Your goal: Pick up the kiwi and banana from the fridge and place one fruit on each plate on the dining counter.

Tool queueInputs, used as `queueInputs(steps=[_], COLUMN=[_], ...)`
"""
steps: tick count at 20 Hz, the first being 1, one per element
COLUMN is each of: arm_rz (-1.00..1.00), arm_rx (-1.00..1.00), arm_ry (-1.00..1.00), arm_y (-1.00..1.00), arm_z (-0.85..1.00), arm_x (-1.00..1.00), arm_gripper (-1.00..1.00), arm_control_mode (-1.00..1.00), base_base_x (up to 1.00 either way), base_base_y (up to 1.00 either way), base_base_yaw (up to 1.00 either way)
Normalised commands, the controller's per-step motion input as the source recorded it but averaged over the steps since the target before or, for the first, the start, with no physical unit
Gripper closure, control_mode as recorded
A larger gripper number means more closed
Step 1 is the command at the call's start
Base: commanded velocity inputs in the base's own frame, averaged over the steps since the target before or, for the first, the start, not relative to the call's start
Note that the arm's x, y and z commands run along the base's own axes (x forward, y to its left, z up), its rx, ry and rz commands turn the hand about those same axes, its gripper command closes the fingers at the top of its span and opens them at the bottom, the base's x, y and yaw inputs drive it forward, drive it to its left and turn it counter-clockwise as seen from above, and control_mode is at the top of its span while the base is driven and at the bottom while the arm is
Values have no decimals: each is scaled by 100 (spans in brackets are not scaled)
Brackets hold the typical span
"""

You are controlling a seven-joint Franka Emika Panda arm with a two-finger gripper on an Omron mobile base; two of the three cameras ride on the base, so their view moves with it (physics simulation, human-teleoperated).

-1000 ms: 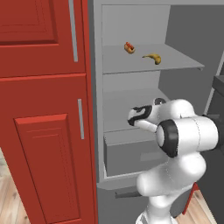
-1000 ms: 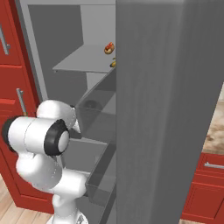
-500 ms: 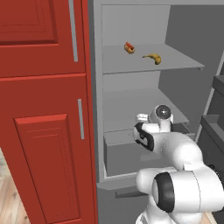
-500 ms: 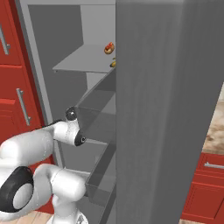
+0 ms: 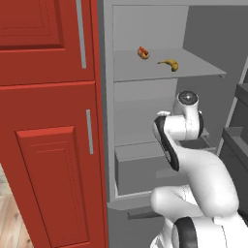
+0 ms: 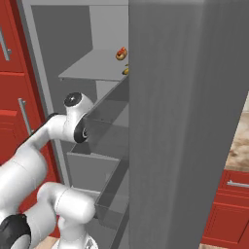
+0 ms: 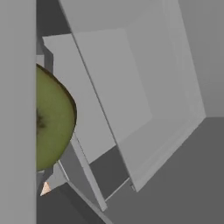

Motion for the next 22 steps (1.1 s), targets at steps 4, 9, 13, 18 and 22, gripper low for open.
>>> queueInputs(steps=[4, 9, 13, 18, 22], arm_rz=[0, 0, 0, 1, 3], arm_rx=[0, 0, 0, 0, 0], arm_ry=[24, 8, -14, -20, -21], arm_y=[-3, 0, 0, 0, 1], arm_z=[48, 6, 12, 34, 56], arm_x=[-53, -66, -98, -95, -72], arm_gripper=[100, 100, 100, 100, 100], arm_control_mode=[-100, -100, -100, -100, -100], base_base_x=[0, 0, 0, 0, 0], base_base_y=[0, 0, 0, 0, 0], base_base_yaw=[0, 0, 0, 0, 0])
